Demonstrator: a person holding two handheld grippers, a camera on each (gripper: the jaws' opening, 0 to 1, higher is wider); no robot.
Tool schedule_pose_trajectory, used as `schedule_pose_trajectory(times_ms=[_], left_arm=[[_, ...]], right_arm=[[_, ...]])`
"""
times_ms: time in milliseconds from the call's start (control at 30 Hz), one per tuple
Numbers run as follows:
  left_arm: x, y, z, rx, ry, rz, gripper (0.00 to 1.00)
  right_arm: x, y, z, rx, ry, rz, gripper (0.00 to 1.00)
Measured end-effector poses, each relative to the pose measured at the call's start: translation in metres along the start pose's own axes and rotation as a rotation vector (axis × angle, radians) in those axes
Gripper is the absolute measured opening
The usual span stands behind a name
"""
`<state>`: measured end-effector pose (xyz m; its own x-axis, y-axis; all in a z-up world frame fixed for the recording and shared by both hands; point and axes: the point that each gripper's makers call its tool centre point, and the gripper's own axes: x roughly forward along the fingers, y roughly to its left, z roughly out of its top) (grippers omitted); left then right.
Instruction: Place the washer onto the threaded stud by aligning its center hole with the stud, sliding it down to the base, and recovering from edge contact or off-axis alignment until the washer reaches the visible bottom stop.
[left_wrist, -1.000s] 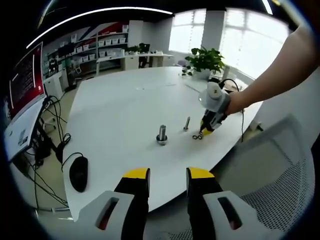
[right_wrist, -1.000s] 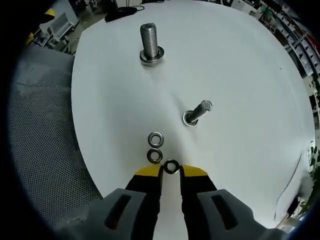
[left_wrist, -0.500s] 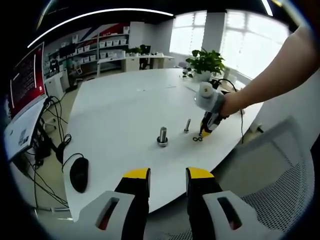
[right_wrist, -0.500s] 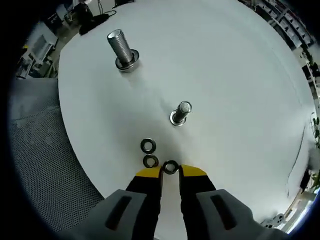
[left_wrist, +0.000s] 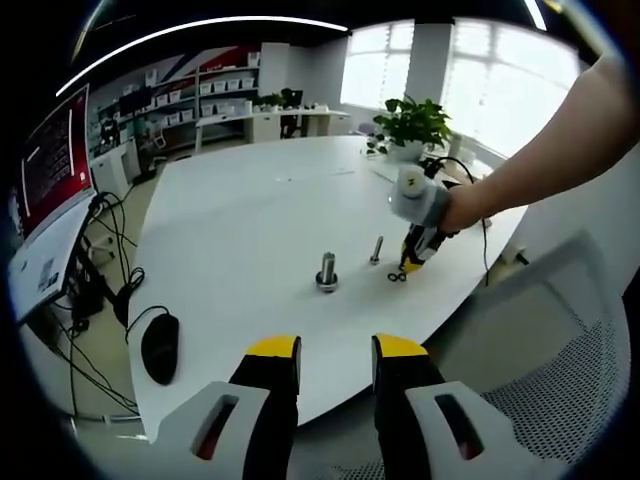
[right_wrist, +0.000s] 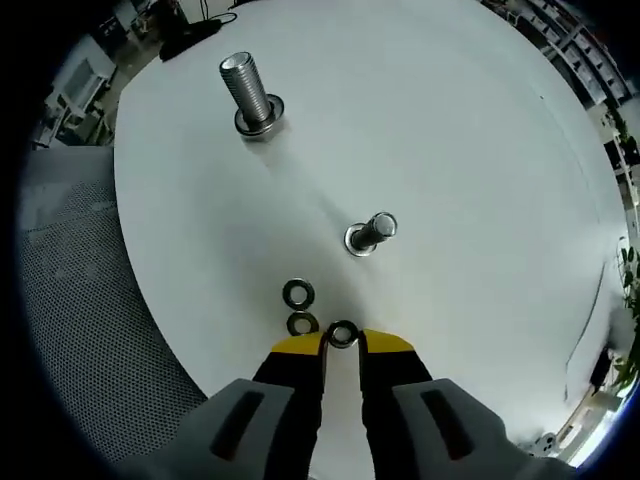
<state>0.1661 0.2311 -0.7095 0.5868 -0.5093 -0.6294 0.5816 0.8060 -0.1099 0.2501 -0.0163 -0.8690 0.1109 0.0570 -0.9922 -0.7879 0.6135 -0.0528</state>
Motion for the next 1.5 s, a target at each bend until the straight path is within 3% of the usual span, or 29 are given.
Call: schedule_pose_trajectory(times_ms=[133,200,233,367,500,700,1067,1500], left_arm=[[0.000,0.000,0.000,-0.002,0.000,0.002,0.26],[0.000,0.001,0.000,-0.002,0.000,0.002,0.26],[0.000,0.001,0.000,-0.001,0.001,0.003,0.26],[0.000,0.001,-0.001,-0.002,0.003,0.005,0.26],[0.000,0.001,0.000,-0.003,0.003,0.006,0.26],[0.000,0.002,-0.001,-0.006,0.005,0.008,0.26],[0.000,0.002,-0.003,-0.005,0.013,0.009,0.26],[0.002,0.001,-0.005,0.000,0.026,0.003,0.26]], right_arm=[[-0.002,-0.001,0.000,-0.015,-0.021,0.007,0.15],[0.000,-0.003,0.001,0.088,-0.073,0.037,0.15],[-0.001,-0.003,0.002,0.096,-0.081,0.040,0.15],[-0.001,-0.002,0.001,-0.004,-0.121,0.035,0.15],[-0.001,-0.004,0.000,0.032,-0.158,0.042,0.15],[0.000,-0.003,0.002,0.033,-0.159,0.031,0.14],[-0.003,-0.004,0.000,0.166,-0.250,-0.019,0.14],[-0.010,-0.007,0.007,0.199,-0.295,-0.037,0.14]])
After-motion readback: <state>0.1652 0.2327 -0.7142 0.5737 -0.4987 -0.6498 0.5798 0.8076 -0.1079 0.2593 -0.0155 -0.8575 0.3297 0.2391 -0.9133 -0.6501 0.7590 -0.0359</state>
